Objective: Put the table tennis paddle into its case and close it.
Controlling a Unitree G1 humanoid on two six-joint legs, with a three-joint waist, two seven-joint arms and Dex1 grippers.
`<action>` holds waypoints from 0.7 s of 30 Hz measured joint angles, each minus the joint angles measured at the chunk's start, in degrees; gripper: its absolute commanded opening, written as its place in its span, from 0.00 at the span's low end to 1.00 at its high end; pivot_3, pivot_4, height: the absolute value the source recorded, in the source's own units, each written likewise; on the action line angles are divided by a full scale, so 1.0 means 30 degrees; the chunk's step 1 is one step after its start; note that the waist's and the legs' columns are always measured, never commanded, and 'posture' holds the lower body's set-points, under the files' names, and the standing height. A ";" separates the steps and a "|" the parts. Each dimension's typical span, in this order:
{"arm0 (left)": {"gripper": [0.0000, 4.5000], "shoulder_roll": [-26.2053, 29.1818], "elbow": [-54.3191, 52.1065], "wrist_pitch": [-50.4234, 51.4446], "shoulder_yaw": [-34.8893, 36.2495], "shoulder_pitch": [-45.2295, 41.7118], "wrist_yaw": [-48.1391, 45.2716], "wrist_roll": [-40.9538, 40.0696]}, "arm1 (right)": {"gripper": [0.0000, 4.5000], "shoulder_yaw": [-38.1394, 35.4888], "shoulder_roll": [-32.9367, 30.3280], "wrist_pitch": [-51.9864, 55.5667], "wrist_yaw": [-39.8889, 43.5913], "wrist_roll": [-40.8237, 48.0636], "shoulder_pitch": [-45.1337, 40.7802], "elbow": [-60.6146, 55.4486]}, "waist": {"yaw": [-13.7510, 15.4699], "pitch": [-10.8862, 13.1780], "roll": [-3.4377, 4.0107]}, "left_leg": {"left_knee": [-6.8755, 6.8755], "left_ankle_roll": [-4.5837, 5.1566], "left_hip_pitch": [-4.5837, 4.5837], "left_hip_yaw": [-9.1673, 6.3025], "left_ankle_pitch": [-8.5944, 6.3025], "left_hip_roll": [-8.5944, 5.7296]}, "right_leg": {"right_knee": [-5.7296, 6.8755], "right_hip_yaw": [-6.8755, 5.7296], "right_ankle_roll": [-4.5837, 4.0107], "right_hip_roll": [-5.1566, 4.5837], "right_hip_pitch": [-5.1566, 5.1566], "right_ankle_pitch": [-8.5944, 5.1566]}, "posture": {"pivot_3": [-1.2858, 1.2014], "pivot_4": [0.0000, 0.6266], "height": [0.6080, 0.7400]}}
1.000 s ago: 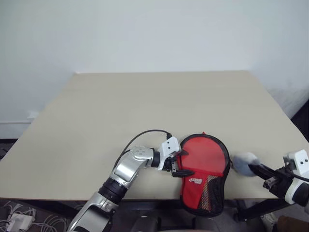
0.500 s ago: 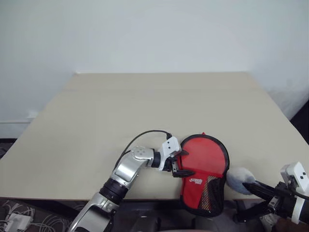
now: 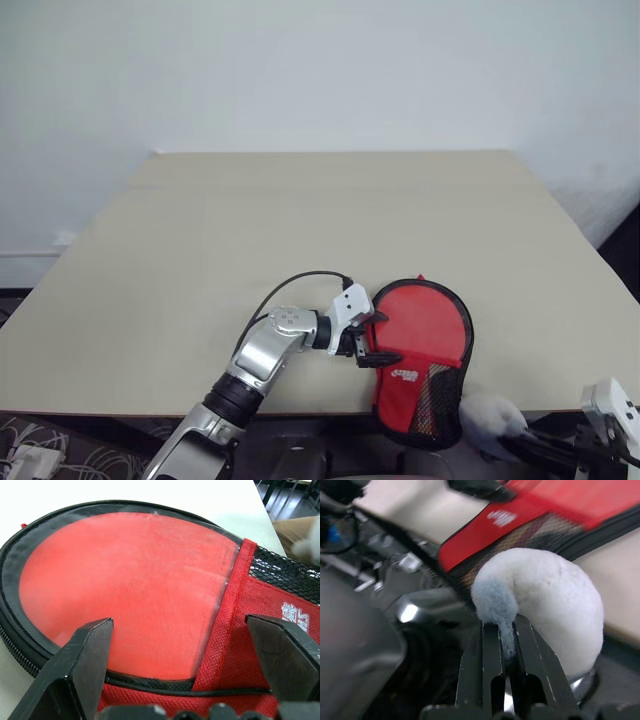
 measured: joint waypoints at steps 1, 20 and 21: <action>1.00 0.0001 0.0001 0.0010 0.0010 0.0000 -0.0006 0.0000 | 0.01 -0.0001 -0.0050 -0.0277 0.0377 -0.0257 0.0292 0.0001 | 0.0001 0.0000 0.0000 | 0.0007 -0.0005 -0.0001 0.0017 -0.0009 0.0012 | -0.0014 -0.0007 0.0000 -0.0004 -0.0003 0.0000 | 0.52 0.00 1.00; 1.00 -0.0085 -0.0646 0.0607 0.0332 0.0508 0.0255 -0.0111 | 0.01 0.0651 0.0822 -0.1468 -0.0588 -0.1007 -0.3355 0.1598 | 0.0102 -0.0031 0.0049 | 0.0019 -0.0025 -0.0007 0.0178 -0.0113 0.0310 | -0.0270 -0.0324 -0.0004 -0.0031 0.0017 0.0006 | 0.52 0.00 1.00; 1.00 -0.0079 -0.0678 0.0646 0.0377 0.0545 0.0255 -0.0121 | 0.01 0.1050 0.1450 -0.1108 -0.1653 -0.0641 -0.4232 0.1623 | 0.0140 -0.0032 0.0044 | 0.0009 -0.0025 -0.0004 0.0177 -0.0113 0.0319 | -0.0267 -0.0328 -0.0006 -0.0023 0.0016 0.0008 | 0.52 0.00 1.00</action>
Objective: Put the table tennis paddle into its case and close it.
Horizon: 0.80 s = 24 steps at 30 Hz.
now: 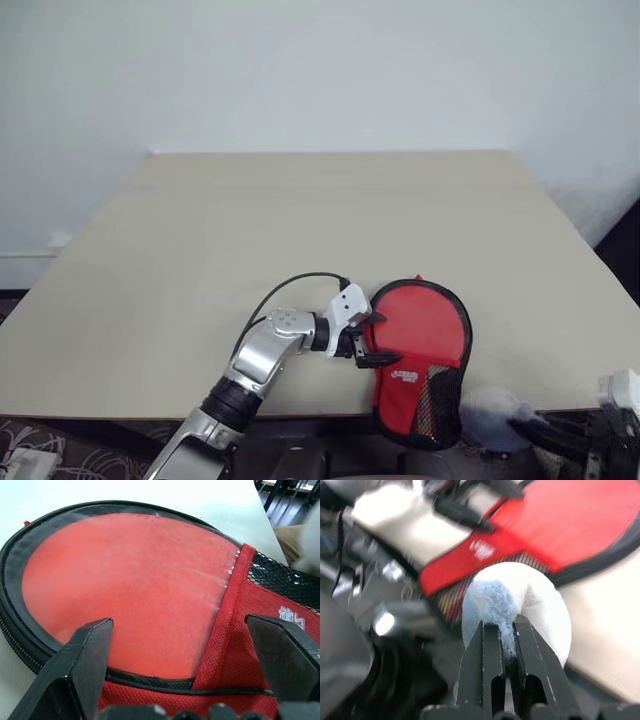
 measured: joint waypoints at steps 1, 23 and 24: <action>1.00 0.0000 -0.0018 0.0074 0.0037 0.0002 0.0002 -0.0005 | 0.01 0.0424 0.0677 0.0426 -0.1240 0.0468 -0.0953 0.0051 | -0.0010 -0.0002 0.0010 | 0.0003 0.0001 0.0002 0.0020 0.0000 0.0006 | 0.0002 0.0002 0.0000 -0.0004 -0.0007 0.0002 | 0.52 0.00 1.00; 1.00 -0.0063 0.0334 0.0277 0.0263 -0.0149 0.0189 -0.0038 | 0.64 0.6660 0.3249 0.1231 -0.7877 -0.0026 -0.4821 0.0017 | 0.0030 -0.0209 0.0007 | -0.0004 -0.0001 0.0029 0.0052 -0.0002 0.0042 | 0.0008 0.0018 0.0006 0.0013 -0.0011 0.0006 | 0.52 0.00 1.00; 1.00 -0.0065 0.0345 0.0277 0.0276 -0.0157 0.0195 -0.0038 | 0.64 0.6637 0.3248 0.1266 -0.7914 0.0332 -0.4829 -0.0078 | 0.0029 -0.0208 0.0007 | -0.0005 -0.0001 0.0028 0.0053 -0.0002 0.0042 | 0.0008 0.0020 0.0006 0.0013 -0.0013 0.0006 | 0.52 0.00 1.00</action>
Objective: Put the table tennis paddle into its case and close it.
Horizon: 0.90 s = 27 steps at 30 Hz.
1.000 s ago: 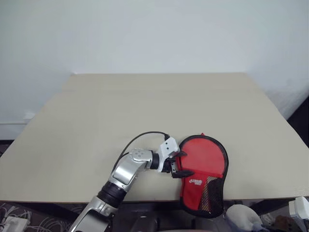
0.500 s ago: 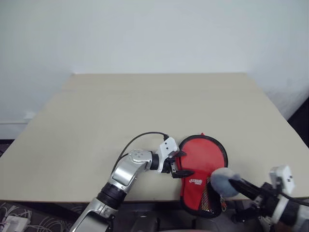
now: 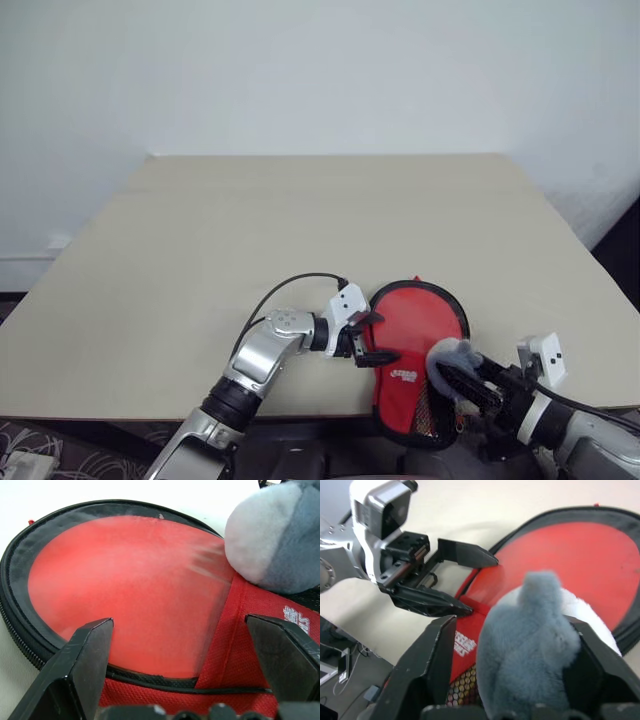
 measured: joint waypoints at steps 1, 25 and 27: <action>1.00 -0.0002 0.0012 0.0000 0.0006 -0.0012 0.0005 0.0000 | 0.64 0.0013 -0.0012 0.0030 -0.0030 0.0172 -0.0001 -0.0065 | 0.0000 0.0001 0.0002 | -0.0001 0.0000 -0.0001 -0.0001 0.0000 0.0000 | 0.0000 -0.0002 0.0000 0.0000 0.0000 0.0000 | 0.52 0.00 1.00; 1.00 -0.0240 0.1445 -0.1640 0.0884 -0.0147 0.0708 0.0075 | 0.64 0.0065 0.2314 -0.0726 -0.4706 0.2515 -0.3495 0.0597 | 0.0010 0.0025 0.0108 | -0.0034 0.0012 -0.0025 -0.0008 -0.0016 -0.0004 | 0.0019 0.0010 0.0001 0.0010 -0.0049 0.0035 | 0.52 0.00 1.00; 1.00 -0.0287 0.1602 -0.1581 0.1130 -0.0146 0.0770 0.0013 | 0.64 0.0065 0.2317 -0.0886 -0.4706 0.2514 -0.3491 0.0628 | 0.0011 0.0034 0.0110 | -0.0035 0.0018 -0.0029 -0.0009 -0.0012 -0.0004 | 0.0020 0.0009 0.0001 0.0010 -0.0054 0.0035 | 0.52 0.00 1.00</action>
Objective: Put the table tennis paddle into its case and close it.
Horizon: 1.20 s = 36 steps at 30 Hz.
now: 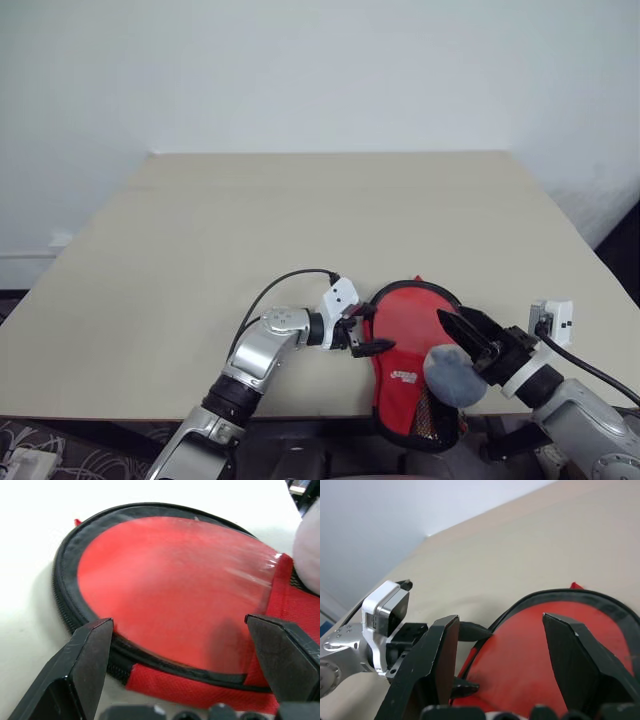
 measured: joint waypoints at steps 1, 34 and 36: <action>1.00 -0.0095 0.0054 0.0188 0.0223 -0.0001 0.0021 -0.0174 | 0.64 0.0000 0.0027 -0.0149 -0.0003 0.0000 0.0004 0.0030 | 0.0000 0.0006 0.0000 | 0.0000 0.0015 -0.0002 0.0001 0.0009 0.0000 | 0.0000 0.0002 0.0000 -0.0001 -0.0002 0.0000 | 0.52 0.00 1.00; 1.00 1.0595 -0.8080 0.9094 0.8711 0.4308 -0.4881 -0.9226 | 0.64 -0.3793 -0.7662 -0.0975 0.7184 0.6099 -0.6175 0.4129 | -0.0272 0.0568 0.0019 | -0.0095 0.0088 -0.0042 0.0034 0.0009 0.0021 | -0.0017 0.0023 -0.0082 0.0006 -0.0056 0.0114 | 0.52 0.00 1.00; 1.00 1.0963 -0.8424 0.9099 0.9380 0.6826 -0.4786 -0.9257 | 0.64 -0.3680 -0.7986 -0.0776 0.7501 0.6070 -0.6992 0.4949 | -0.0270 0.0589 -0.0009 | -0.0096 0.0086 -0.0045 0.0035 0.0008 0.0025 | -0.0015 0.0023 -0.0108 0.0008 -0.0069 0.0117 | 0.52 0.00 1.00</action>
